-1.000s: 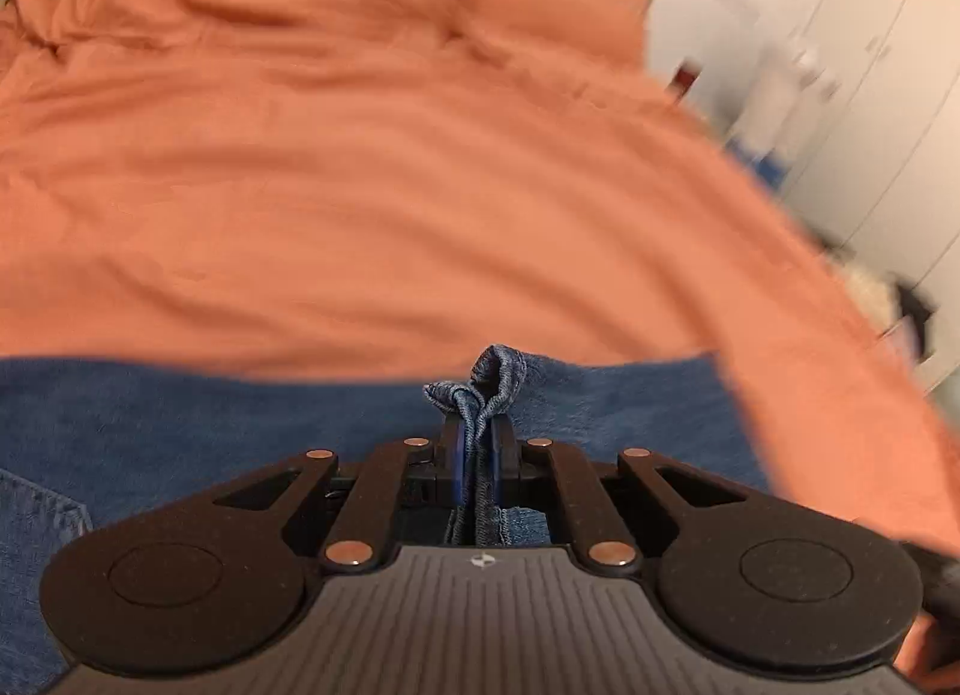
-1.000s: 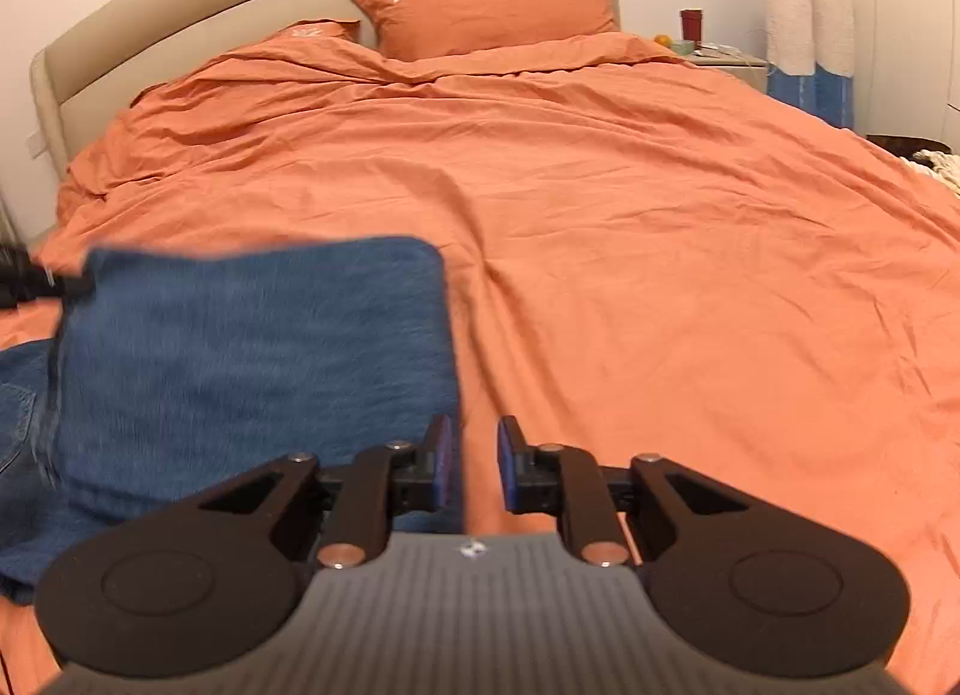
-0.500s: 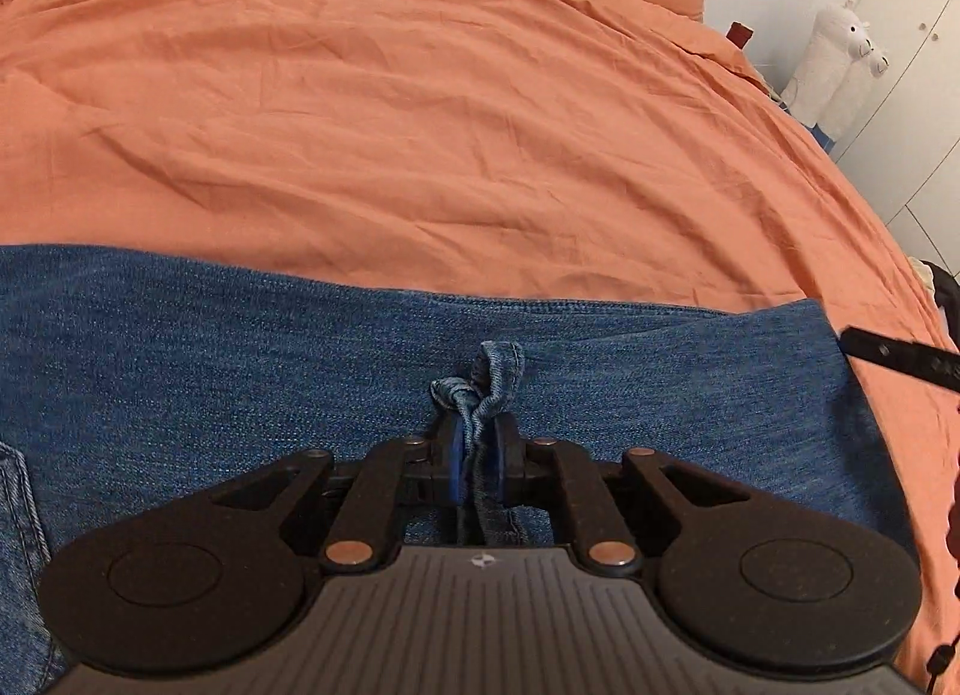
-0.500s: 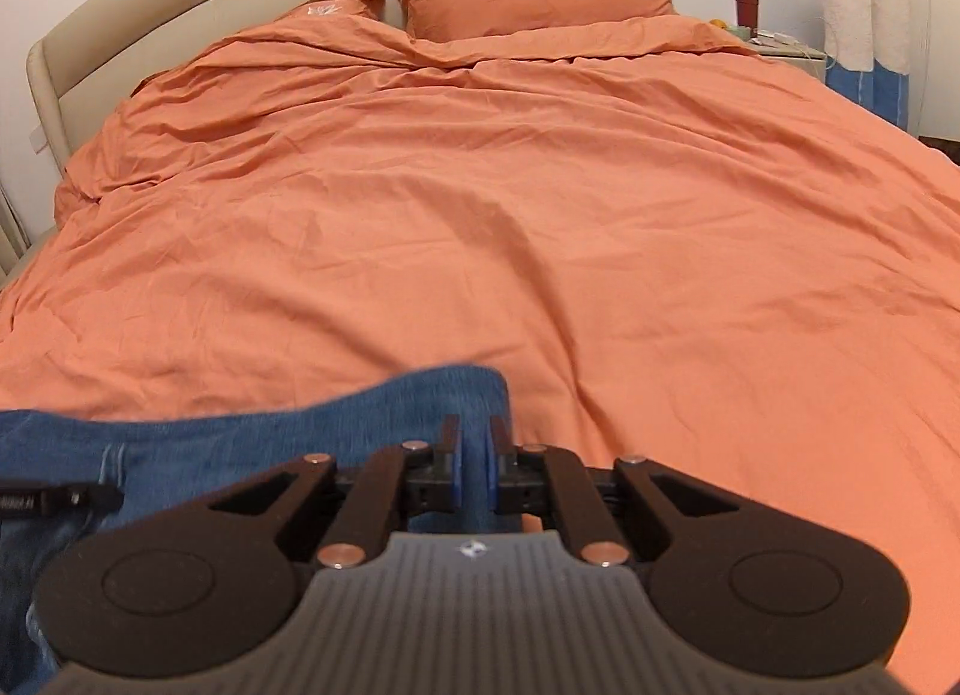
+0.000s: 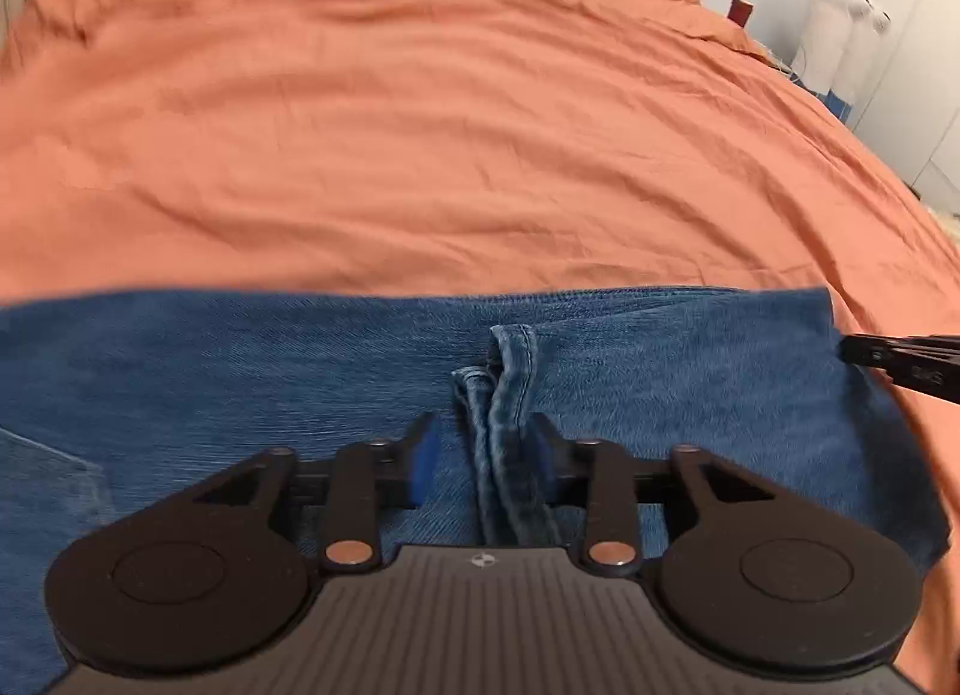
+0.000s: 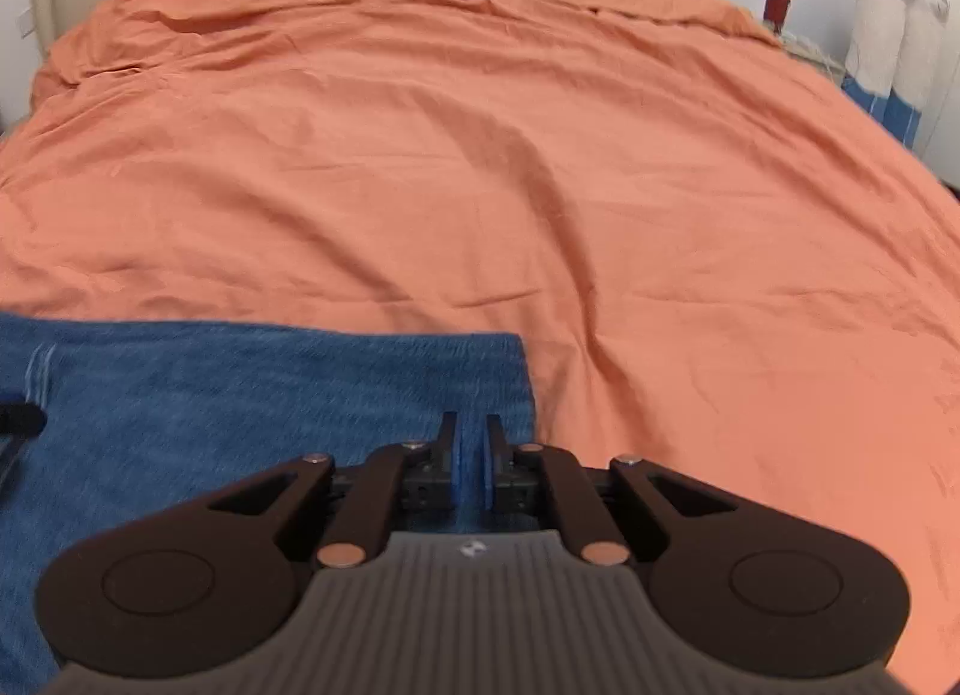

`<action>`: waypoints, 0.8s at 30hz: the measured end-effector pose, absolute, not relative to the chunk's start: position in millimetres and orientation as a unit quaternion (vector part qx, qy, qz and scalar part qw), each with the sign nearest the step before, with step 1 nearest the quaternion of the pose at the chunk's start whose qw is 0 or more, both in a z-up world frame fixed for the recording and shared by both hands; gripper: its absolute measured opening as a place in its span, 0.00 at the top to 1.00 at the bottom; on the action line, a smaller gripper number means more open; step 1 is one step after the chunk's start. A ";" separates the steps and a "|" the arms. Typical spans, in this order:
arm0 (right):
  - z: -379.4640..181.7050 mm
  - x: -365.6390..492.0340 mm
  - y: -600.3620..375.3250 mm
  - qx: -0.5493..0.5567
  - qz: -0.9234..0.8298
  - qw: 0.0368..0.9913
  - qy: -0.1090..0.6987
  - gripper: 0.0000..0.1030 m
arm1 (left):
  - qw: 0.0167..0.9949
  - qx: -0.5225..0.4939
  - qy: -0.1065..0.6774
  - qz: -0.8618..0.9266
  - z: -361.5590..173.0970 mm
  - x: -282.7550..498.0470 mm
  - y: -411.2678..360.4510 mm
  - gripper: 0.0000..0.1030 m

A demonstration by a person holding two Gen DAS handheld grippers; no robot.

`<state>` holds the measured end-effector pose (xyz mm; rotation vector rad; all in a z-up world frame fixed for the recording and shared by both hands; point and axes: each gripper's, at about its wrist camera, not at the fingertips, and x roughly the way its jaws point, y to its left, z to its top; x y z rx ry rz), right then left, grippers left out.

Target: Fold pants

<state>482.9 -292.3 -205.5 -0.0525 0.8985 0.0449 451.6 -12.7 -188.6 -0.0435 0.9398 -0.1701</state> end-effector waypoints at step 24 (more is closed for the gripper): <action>-238.1 330.2 -298.1 0.017 0.007 0.910 0.415 0.95 | 0.876 -0.039 0.473 -0.082 -203.5 357.4 -10.4 0.55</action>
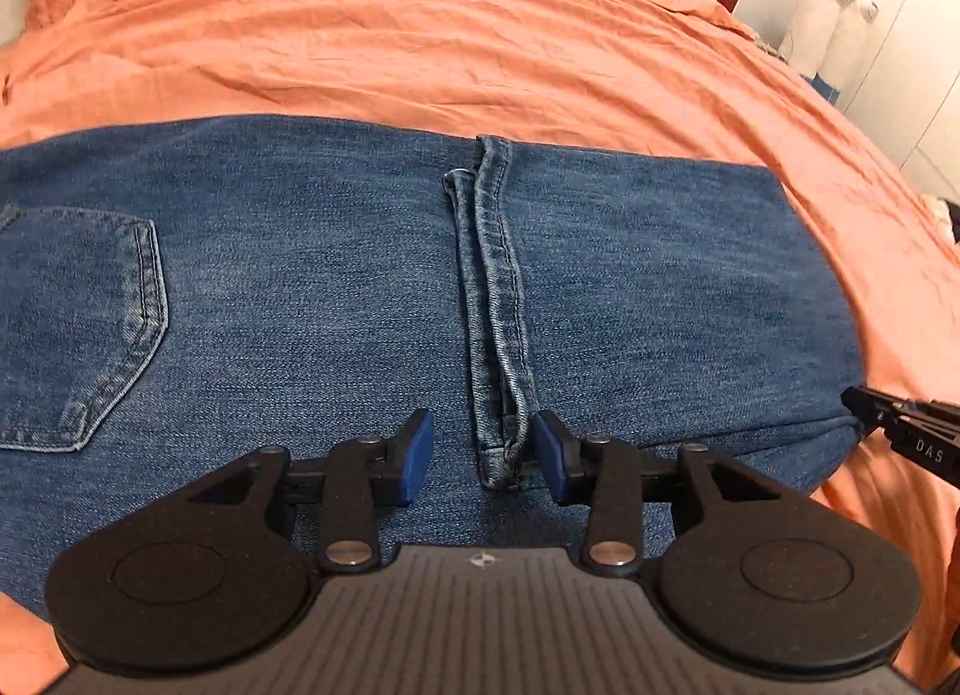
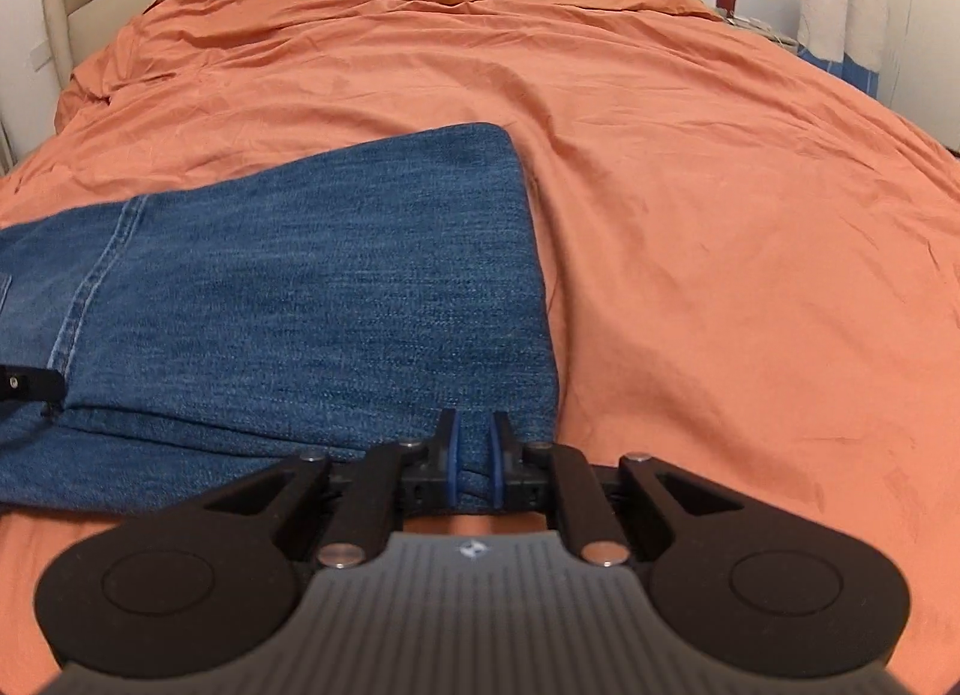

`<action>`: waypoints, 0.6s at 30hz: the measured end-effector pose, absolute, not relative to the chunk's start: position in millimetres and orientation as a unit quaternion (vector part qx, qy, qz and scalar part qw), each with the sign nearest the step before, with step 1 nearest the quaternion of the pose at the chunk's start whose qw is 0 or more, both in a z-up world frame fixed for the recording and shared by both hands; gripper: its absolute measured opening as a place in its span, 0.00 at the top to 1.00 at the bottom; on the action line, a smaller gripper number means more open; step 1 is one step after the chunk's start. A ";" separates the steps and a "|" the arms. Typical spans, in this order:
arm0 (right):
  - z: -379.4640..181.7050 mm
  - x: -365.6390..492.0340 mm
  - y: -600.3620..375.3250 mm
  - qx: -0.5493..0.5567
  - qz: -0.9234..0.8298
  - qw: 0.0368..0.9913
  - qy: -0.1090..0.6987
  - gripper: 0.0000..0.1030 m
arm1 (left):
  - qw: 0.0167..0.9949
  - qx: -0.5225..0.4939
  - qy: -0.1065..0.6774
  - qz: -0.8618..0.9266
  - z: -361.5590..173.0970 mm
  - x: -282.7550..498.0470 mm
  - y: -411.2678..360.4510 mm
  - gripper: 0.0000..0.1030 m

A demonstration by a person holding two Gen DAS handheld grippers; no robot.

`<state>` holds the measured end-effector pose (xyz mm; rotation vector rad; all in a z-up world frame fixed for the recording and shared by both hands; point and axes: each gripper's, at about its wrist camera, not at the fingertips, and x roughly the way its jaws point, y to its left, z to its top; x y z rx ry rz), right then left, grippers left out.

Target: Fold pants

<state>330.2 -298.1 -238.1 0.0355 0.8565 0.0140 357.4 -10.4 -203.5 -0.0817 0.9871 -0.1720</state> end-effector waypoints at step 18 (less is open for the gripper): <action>-172.7 295.1 -228.0 -0.071 0.087 0.913 0.391 0.64 | 0.908 -0.112 0.403 0.034 -125.5 288.0 82.3 0.50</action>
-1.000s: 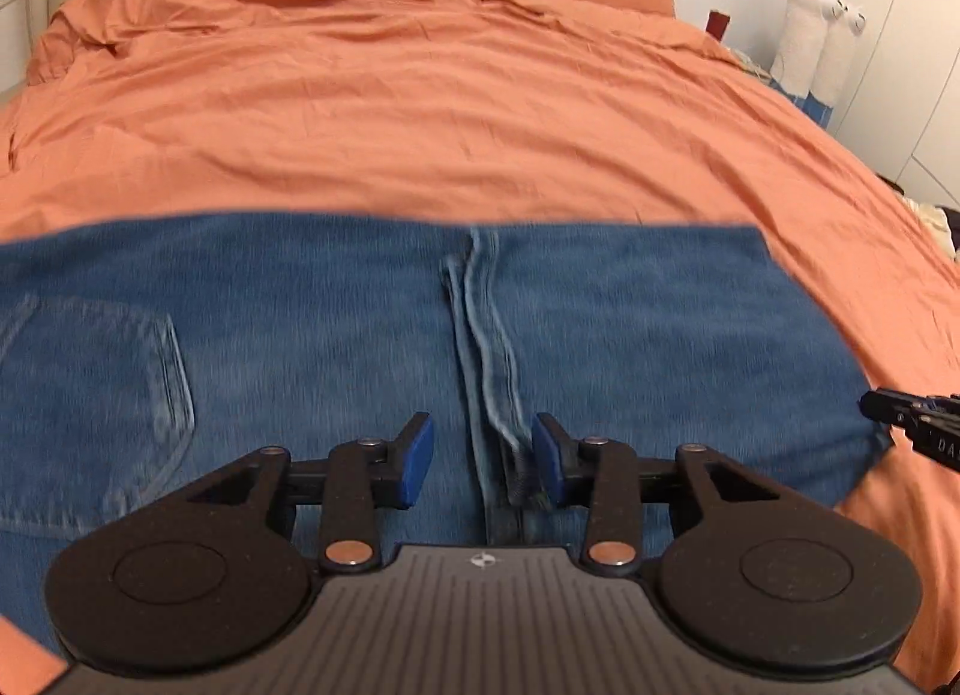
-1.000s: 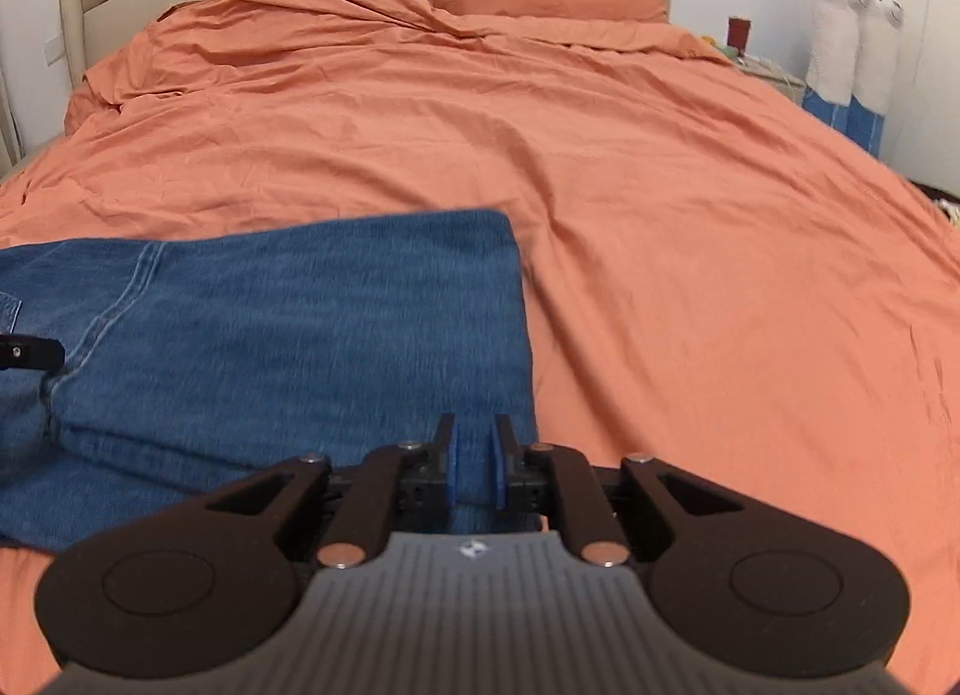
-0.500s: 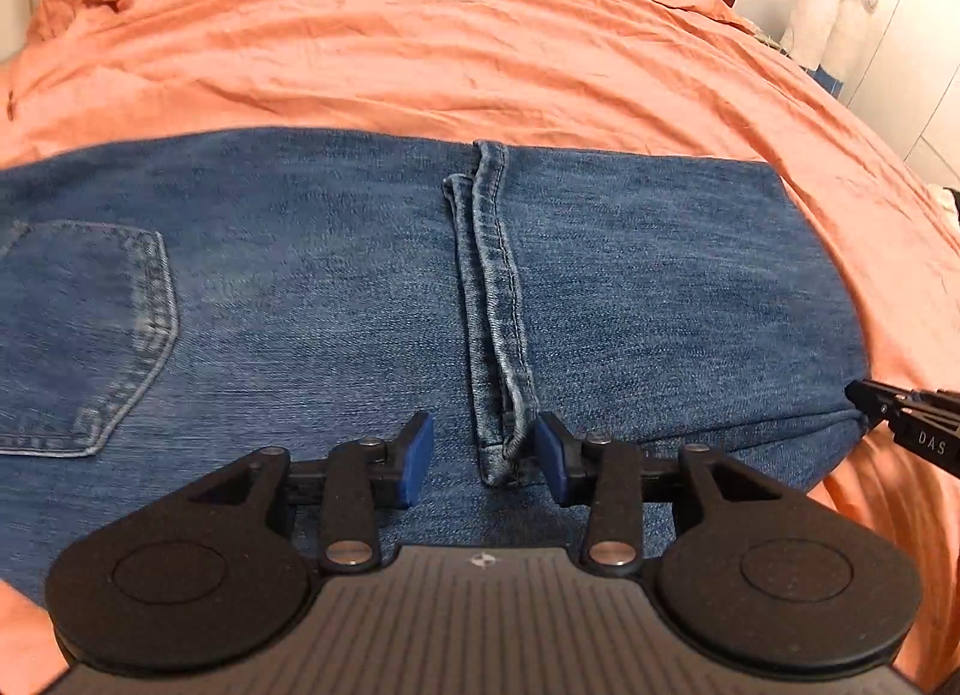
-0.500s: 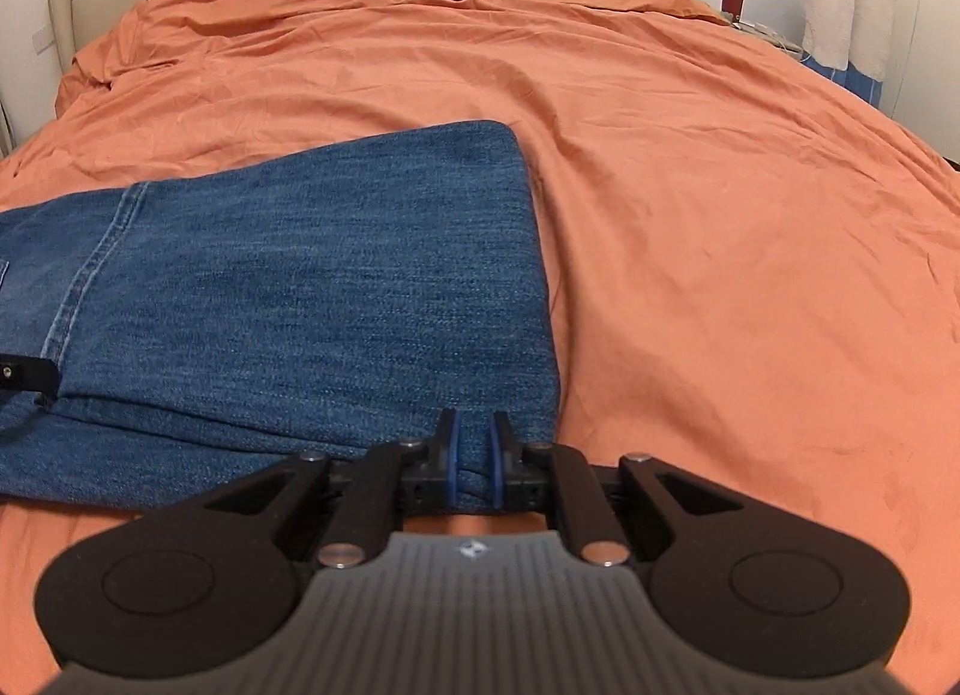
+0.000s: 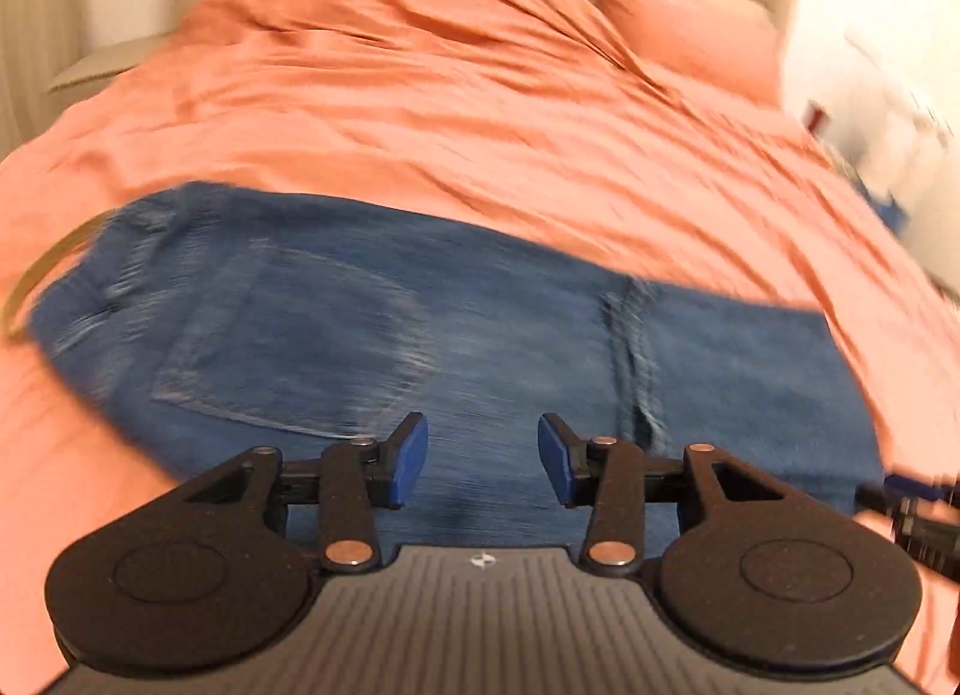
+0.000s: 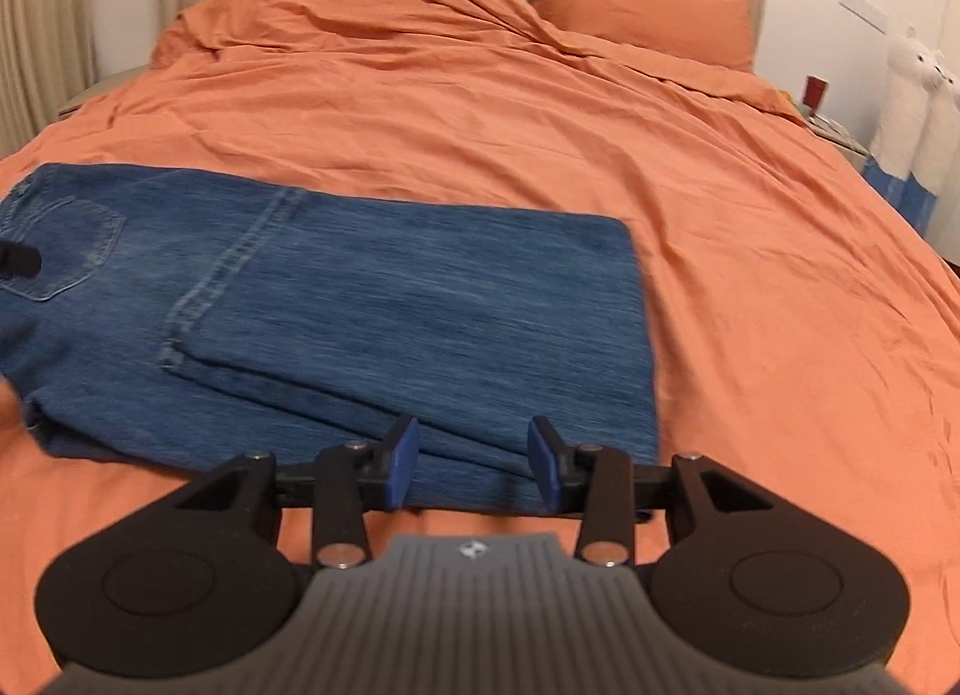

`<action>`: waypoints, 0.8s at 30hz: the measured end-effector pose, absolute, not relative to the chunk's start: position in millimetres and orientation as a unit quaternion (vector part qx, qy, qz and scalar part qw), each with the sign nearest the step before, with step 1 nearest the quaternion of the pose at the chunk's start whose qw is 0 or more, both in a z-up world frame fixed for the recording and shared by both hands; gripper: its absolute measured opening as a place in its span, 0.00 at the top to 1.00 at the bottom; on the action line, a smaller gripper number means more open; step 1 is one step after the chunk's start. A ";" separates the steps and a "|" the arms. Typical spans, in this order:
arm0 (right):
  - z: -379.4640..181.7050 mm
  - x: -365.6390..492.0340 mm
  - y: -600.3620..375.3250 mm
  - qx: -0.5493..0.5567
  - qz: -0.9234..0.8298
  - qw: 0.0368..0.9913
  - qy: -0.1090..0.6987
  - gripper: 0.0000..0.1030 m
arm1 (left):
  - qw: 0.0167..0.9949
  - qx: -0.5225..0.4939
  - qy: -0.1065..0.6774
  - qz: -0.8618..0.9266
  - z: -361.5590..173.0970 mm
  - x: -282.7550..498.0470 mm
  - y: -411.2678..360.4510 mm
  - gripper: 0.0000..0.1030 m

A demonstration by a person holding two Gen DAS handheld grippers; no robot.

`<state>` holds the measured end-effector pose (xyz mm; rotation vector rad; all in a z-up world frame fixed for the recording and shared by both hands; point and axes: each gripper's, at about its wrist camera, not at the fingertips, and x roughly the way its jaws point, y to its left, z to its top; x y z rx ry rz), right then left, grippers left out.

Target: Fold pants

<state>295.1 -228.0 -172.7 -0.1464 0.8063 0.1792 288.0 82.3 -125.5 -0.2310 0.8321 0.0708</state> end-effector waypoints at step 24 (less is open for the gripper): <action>-163.9 372.6 -70.6 -0.204 0.230 0.853 0.422 0.72 | 0.777 -0.517 0.273 0.236 -190.4 239.6 299.8 0.43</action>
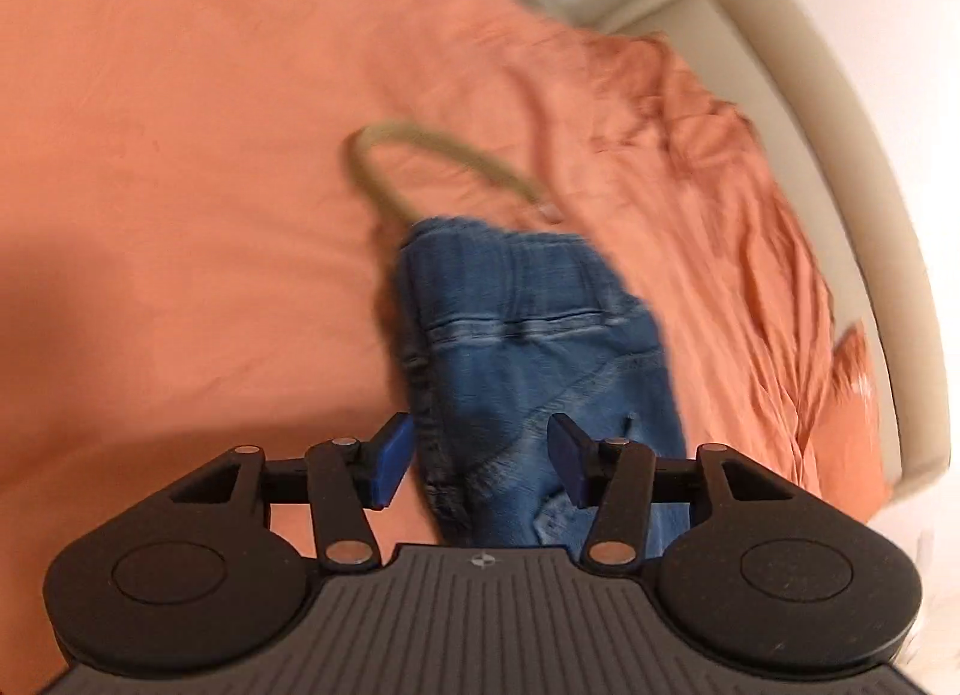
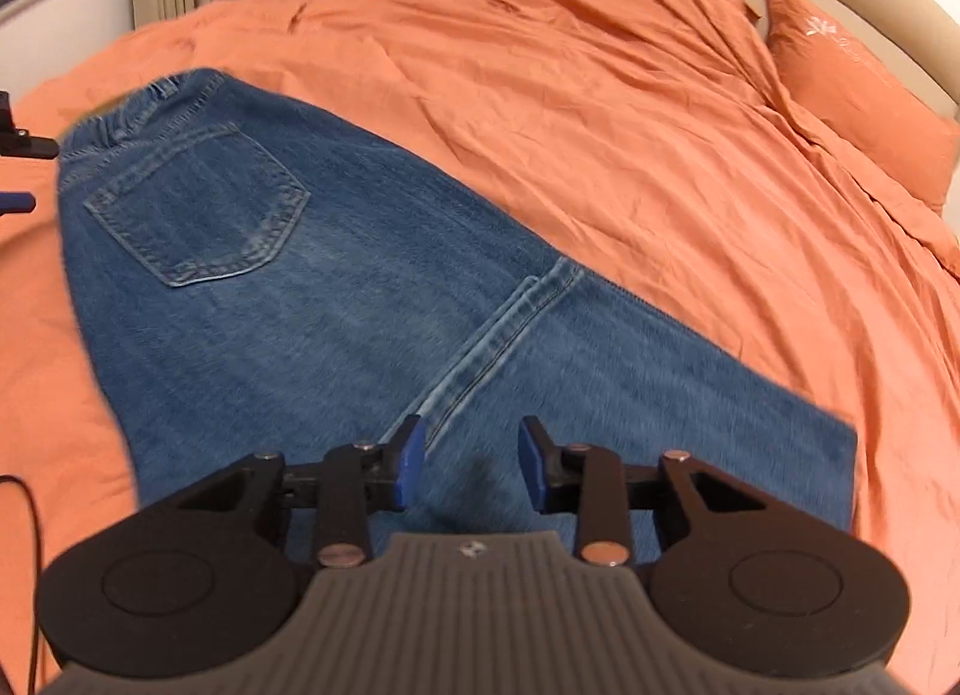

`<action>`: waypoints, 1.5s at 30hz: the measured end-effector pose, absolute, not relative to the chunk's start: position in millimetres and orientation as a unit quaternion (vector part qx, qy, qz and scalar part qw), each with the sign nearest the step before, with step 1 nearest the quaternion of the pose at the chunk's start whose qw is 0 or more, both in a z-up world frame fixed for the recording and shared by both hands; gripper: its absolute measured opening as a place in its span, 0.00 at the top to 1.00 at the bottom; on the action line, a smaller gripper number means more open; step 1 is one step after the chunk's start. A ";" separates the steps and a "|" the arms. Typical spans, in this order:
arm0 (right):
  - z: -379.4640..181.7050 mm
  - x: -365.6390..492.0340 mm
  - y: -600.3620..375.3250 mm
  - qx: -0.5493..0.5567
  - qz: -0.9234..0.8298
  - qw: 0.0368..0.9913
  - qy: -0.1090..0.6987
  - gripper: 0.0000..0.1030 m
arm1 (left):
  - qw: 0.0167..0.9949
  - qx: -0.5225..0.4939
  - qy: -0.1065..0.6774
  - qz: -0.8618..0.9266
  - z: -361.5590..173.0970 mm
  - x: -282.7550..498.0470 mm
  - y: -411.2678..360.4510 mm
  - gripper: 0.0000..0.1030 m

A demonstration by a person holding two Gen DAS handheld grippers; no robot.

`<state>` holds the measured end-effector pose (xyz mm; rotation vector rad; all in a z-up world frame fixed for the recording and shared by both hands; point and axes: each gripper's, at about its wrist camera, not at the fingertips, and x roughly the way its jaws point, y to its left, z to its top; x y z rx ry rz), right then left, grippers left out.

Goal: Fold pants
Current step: 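Grasp the waistband with the left tool and fold it over the legs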

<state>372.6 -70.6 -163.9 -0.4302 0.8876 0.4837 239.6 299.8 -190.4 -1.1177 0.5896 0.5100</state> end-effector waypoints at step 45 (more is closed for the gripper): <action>-133.2 366.9 -110.3 -0.046 0.203 0.891 0.404 0.71 | 0.973 -0.065 0.201 0.095 -66.4 298.9 103.0 0.82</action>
